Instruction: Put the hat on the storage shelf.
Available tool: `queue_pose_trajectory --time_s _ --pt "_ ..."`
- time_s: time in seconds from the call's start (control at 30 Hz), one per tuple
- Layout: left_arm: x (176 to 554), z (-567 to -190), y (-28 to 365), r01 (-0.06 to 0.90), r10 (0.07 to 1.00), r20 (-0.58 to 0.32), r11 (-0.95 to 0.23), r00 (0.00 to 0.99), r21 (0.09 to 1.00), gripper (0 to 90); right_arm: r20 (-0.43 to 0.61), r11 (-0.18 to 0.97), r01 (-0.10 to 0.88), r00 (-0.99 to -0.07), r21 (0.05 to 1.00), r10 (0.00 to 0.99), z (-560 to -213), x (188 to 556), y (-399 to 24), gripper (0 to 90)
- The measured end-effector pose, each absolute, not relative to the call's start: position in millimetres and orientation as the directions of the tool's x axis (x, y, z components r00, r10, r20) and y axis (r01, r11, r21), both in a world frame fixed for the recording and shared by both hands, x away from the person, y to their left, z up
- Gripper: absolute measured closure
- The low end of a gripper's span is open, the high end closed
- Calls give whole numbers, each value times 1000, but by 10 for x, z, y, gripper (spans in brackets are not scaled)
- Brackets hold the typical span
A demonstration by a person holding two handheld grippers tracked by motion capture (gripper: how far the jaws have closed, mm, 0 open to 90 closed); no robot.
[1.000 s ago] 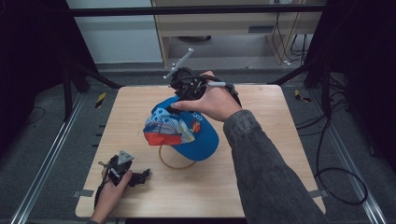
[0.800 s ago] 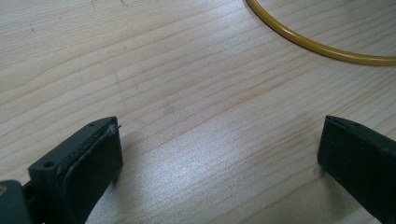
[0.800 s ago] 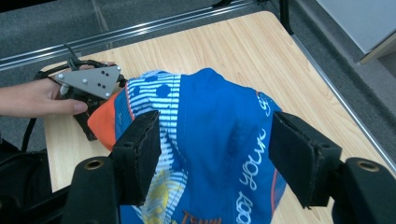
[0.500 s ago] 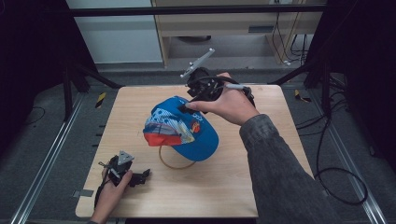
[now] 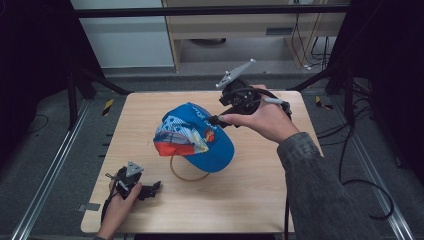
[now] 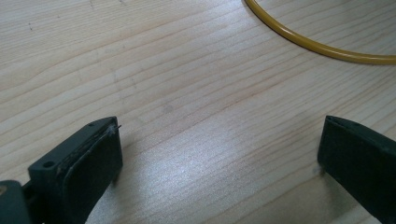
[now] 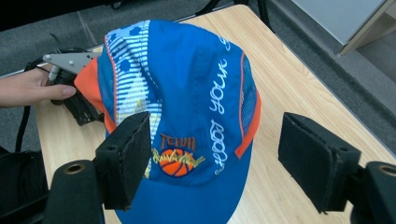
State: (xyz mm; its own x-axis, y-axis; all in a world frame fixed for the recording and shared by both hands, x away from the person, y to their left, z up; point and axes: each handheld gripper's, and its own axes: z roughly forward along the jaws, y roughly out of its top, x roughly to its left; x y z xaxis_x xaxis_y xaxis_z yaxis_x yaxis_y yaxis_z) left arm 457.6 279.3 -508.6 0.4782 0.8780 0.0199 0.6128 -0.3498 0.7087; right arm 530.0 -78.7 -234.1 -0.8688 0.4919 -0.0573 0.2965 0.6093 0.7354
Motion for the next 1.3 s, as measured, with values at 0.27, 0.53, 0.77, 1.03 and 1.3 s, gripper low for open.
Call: queue_pose_trajectory --time_s 0.27,0.53,0.77,1.03,1.3 --pt "4577 -5085 2794 612 878 22 -351 479 708 0 -53 597 311 -858 739 512 -2451 5233 -922 212" --pt "4576 -5084 2796 612 877 24 -355 480 707 0 -64 573 308 -841 760 537 -2509 5181 -1044 157" --pt "4575 -5086 2795 611 877 24 -353 479 709 0 -76 549 309 -820 777 568 -2516 5083 -1178 99" --pt "4573 -5088 2794 609 876 25 -355 482 710 0 -90 540 308 -803 783 589 -2599 4938 -1360 75" --pt "4571 -5089 2791 611 877 21 -351 480 710 0 -87 523 313 -791 793 606 -2691 4827 -1549 71"
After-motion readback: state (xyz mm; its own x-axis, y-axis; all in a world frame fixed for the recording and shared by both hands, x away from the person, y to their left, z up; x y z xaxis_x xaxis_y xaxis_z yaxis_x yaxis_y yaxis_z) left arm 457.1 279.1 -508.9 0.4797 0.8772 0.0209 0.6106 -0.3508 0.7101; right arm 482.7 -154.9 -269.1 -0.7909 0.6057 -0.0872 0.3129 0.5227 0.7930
